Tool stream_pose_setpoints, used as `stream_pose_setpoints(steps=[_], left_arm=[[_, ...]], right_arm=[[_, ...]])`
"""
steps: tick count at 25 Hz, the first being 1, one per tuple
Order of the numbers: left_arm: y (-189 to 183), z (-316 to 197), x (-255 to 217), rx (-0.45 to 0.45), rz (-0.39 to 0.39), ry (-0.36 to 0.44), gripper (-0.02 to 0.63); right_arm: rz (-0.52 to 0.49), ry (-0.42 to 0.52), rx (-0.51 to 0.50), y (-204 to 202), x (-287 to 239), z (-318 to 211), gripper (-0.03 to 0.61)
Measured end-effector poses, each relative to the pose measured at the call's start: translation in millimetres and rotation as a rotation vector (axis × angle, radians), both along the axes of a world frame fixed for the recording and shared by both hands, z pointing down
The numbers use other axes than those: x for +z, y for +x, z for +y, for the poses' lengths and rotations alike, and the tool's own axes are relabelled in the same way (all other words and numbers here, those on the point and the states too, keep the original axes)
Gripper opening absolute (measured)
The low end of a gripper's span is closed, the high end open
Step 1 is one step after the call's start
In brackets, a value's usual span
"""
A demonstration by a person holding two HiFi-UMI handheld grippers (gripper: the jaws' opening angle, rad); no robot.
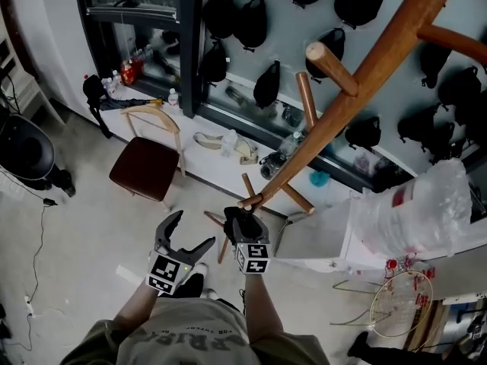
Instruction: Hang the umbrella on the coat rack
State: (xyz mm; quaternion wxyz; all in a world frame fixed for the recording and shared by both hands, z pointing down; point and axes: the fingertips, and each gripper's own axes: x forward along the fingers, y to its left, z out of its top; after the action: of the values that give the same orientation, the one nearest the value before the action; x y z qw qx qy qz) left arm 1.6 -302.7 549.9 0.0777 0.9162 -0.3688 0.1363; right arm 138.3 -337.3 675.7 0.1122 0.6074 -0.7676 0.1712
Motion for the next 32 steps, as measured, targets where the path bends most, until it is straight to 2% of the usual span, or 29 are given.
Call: stream_pose_setpoints(steps=[8, 15, 17, 25, 32], left_arm=[[-19, -8, 2, -0.072, -0.015, -0.004, 0.449], [-25, -8, 0, -0.105, -0.021, 0.003, 0.449], [-26, -8, -1, -0.112, -0.018, 0.004, 0.449], [-20, -1, -12, -0.120, 0.004, 0.029, 0.449], [-8, 10, -23, -0.118, 0.030, 0.054, 0.449]], right_arm=[[0.025, -0.052, 0.012, -2, 11, -2, 0.184], [-0.038, -0.055, 0.018, 0, 11, -2, 0.210], [-0.063, -0.040, 0.025, 2, 7, -2, 0.256], [-0.039, 0.050, -0.007, 5, -23, 5, 0.258], [-0.033, 0.200, -0.015, 9, -83, 26, 0.258]])
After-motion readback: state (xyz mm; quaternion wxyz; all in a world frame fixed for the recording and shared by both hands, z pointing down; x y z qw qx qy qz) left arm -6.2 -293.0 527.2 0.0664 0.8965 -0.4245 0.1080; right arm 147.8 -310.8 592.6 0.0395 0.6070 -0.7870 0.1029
